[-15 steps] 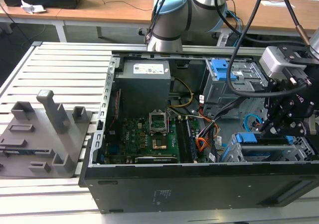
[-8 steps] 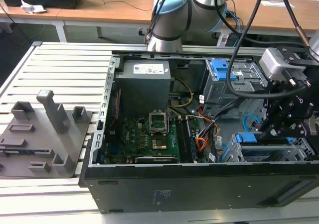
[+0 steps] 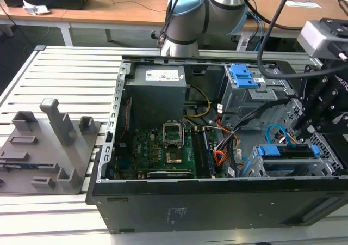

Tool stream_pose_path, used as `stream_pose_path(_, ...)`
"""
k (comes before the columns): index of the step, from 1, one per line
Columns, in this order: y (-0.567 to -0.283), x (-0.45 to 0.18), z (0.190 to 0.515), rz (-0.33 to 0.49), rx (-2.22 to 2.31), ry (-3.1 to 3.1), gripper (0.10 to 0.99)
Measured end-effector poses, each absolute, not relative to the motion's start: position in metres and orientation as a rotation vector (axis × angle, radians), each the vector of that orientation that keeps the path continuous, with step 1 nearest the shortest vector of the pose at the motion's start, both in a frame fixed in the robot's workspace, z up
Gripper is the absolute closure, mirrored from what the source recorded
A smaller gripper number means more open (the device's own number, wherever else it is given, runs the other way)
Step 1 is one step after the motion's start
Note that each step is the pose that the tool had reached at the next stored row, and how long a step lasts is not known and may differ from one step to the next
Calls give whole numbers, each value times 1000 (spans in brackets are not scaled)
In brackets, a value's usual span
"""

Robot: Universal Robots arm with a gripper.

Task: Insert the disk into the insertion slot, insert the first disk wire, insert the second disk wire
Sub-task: 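Insert the second disk wire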

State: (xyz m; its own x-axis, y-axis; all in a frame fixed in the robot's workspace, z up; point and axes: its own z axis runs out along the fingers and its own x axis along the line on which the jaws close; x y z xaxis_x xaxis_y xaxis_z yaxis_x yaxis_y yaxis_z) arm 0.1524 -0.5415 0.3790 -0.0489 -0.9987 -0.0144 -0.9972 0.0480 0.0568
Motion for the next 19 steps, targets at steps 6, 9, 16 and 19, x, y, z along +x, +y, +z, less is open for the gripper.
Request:
stream_pose_path(6,-541,152,401,-80,2146,-2253,851)
stream_pose_path(9,-540,152,404,-80,2147,-2253,851)
stream_pose_path(16,-539,152,404,-79,2146,-2253,980)
stream_pose_path(19,-544,148,401,-87,2163,-2244,980)
